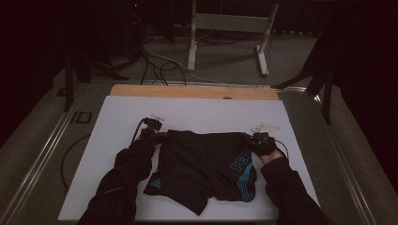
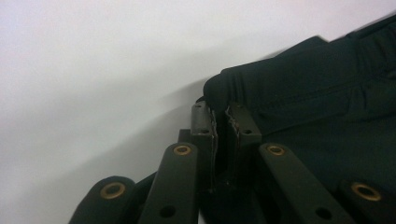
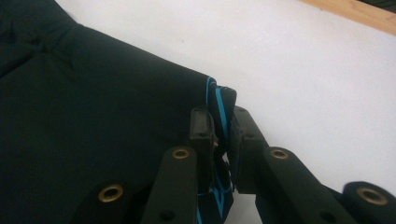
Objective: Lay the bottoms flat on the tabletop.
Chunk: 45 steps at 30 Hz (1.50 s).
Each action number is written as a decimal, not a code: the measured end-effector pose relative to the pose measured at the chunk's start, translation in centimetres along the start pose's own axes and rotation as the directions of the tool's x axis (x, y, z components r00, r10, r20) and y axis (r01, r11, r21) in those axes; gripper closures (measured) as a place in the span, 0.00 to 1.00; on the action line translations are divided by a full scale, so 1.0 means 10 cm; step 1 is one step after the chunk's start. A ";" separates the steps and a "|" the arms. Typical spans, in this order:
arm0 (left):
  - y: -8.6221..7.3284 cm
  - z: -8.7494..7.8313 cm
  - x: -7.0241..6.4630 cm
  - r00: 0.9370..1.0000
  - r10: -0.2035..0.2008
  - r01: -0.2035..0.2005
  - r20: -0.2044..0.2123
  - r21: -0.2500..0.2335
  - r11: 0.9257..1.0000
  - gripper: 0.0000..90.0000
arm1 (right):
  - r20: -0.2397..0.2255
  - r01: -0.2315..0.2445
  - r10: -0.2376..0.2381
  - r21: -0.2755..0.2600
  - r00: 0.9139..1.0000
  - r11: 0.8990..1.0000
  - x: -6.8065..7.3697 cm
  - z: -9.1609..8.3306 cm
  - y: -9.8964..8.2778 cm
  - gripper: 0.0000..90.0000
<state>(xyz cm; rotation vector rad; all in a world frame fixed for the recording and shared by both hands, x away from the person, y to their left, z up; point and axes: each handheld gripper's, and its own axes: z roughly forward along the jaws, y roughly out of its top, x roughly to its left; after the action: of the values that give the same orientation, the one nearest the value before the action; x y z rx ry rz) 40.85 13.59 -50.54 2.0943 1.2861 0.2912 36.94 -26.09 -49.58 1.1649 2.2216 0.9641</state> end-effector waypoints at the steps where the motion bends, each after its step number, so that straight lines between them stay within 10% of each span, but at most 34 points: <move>1: 0.01 -0.02 0.01 1.000 0.001 -0.001 -0.010 -0.018 1.000 0.94 | 0.002 0.003 -0.003 -0.007 1.000 1.000 -0.01 0.01 0.01 0.90; 9: 0.14 -0.15 0.08 0.994 0.053 -0.066 -0.095 -0.147 0.987 0.94 | 0.004 0.005 -0.004 -0.044 1.000 0.999 -0.04 0.16 0.20 0.90; 20: 0.34 -0.04 0.35 0.980 0.079 -0.109 -0.184 -0.157 0.982 0.93 | 0.041 -0.041 0.044 -0.057 0.998 0.998 -0.12 0.55 0.55 0.90; 36: 0.57 0.04 0.49 0.980 0.067 -0.108 -0.187 -0.219 0.970 0.92 | 0.109 -0.096 0.103 -0.060 0.989 0.994 -0.19 0.81 0.85 0.89; 45: 0.50 0.10 0.46 0.997 0.017 -0.029 -0.077 -0.157 0.987 0.26 | 0.093 -0.145 0.149 -0.047 0.985 0.988 -0.16 0.84 0.83 0.38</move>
<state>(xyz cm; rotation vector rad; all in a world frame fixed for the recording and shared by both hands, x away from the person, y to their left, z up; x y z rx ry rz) 47.18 15.56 -48.83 1.9808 1.2409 0.4715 47.68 -21.03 -48.66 1.3433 2.0557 0.9834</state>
